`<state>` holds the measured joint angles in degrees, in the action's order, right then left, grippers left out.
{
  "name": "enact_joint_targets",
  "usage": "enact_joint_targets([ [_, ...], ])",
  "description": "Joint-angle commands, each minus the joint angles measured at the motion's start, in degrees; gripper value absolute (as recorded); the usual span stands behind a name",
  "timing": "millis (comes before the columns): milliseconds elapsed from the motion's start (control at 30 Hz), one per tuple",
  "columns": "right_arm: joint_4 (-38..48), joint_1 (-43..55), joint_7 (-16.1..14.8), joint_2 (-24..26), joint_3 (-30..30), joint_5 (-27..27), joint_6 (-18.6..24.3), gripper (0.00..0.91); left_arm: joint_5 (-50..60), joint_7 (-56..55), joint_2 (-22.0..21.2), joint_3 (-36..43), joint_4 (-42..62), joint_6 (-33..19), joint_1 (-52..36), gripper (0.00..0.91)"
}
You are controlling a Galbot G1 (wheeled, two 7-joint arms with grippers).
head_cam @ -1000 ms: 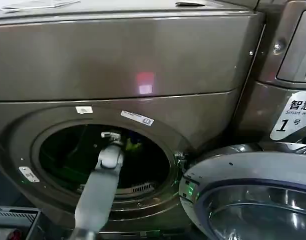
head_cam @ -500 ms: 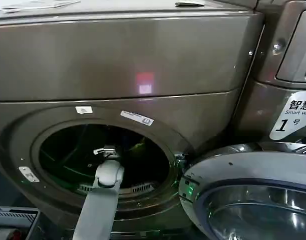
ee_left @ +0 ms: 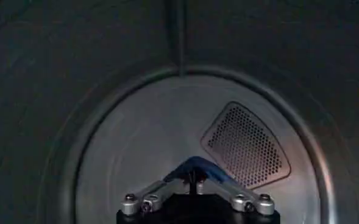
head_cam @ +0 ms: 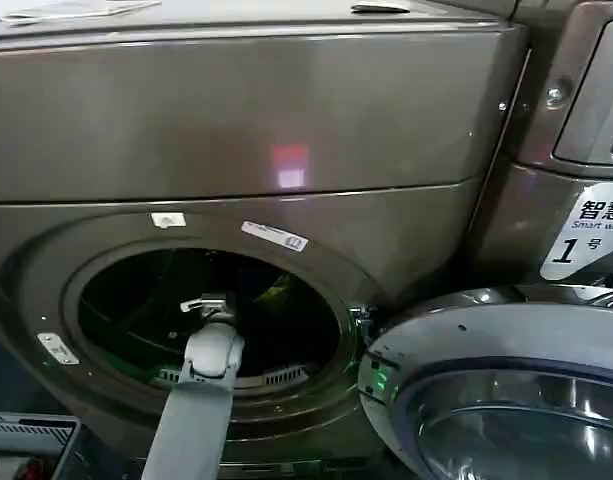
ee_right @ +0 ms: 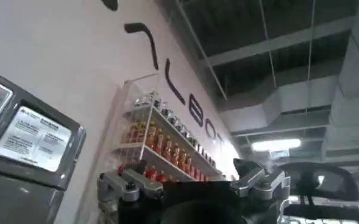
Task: Grasp the clothes from the dryer.
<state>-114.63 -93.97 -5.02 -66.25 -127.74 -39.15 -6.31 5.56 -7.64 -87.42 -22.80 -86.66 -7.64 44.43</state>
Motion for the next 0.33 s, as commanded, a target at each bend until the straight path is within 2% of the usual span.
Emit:
enact_joint_targets([
  [33, 0.1, 0.0, -0.1, 0.5, -0.1, 0.1, -0.2, 0.907, 0.3, 0.2, 0.0, 0.1, -1.8, 1.0, 0.6, 0.0],
  [333, -0.6, -0.2, -0.4, 0.2, -0.1, -0.1, -0.3, 0.907, 0.0, 0.4, 0.4, 0.2, -2.3, 1.3, 0.7, 0.0],
])
